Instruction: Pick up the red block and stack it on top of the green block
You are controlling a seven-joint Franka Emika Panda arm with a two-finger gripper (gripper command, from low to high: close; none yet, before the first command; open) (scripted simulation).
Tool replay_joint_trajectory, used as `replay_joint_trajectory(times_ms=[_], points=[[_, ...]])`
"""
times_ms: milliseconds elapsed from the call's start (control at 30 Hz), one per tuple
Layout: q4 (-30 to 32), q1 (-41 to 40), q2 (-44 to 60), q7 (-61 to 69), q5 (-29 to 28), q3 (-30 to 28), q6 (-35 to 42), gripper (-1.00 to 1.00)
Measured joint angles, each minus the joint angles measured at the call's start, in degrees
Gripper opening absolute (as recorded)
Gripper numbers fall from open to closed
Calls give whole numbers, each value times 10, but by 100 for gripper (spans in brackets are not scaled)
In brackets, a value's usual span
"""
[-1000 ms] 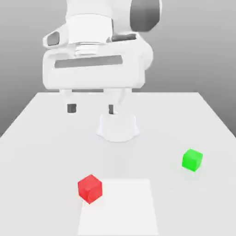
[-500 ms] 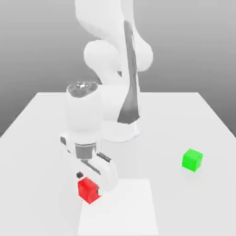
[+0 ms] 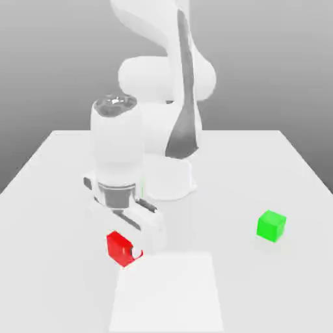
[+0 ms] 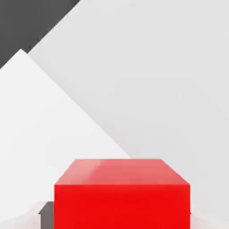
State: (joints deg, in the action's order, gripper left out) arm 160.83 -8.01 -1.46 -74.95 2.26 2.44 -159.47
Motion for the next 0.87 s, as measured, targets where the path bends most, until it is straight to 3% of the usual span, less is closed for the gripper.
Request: replay_joint_trajectory(times_ms=[500, 633, 733, 767, 867], points=[[59, 364, -125, 183, 102, 201, 61, -100], [60, 357, -63, 159, 60, 222, -1, -100], [59, 339, 1, 109, -13, 218, -60, -100], [58, 337, 21, 88, -44, 210, -77, 100], [58, 322, 21, 88, -44, 210, -77, 100]])
